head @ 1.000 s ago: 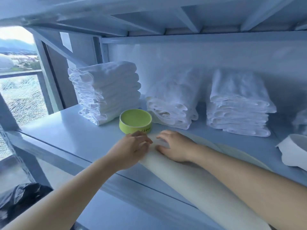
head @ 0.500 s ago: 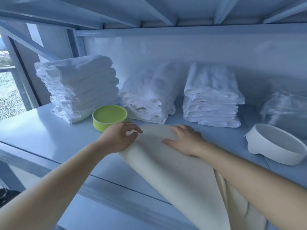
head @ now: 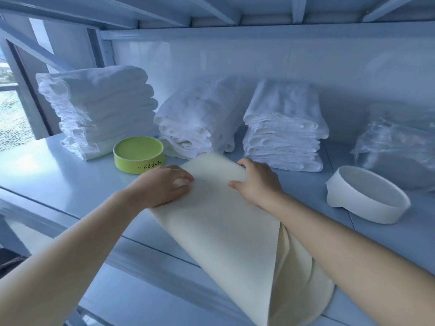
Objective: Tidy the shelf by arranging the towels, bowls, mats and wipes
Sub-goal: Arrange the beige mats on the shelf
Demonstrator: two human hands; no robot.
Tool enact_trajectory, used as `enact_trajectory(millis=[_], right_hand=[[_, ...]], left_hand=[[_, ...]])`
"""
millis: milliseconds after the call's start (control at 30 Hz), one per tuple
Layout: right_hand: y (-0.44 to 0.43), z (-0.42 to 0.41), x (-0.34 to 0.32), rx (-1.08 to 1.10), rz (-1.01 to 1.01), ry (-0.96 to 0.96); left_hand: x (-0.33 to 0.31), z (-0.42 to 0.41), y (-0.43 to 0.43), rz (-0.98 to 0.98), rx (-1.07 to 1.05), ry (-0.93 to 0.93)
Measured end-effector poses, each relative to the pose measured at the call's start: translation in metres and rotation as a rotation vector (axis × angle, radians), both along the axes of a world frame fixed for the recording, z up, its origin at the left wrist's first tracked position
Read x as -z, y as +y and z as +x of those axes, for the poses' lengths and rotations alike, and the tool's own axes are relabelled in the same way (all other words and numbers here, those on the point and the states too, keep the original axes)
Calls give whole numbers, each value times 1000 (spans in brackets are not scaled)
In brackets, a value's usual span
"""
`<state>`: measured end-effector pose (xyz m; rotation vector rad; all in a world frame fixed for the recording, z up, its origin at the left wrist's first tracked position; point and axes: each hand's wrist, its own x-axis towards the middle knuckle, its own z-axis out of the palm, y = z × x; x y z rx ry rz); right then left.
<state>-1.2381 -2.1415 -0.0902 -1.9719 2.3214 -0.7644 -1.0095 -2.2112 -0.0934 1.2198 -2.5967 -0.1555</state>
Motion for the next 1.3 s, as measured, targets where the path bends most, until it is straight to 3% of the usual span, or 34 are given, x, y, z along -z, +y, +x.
enact_trajectory(millis=[133,333,500,667,1067,1300], right_hand=[[13,-7,-1,22,-80,-5],[53,-12,-4,187,48,-42],[96,-14,0,317,70,-55],[136,-5,9,221,2,-113],[186,1,7,44,120,130],[212,-11,17,-108,81,140]], left_hand=[[-8,-10,15,63,53,18],[-17,-19,41,119,151,-15],[-21,-30,69,157,324,65],[-15,-33,92,168,432,73],[-20,-44,157,161,285,57],[-13,-64,202,214,159,14]])
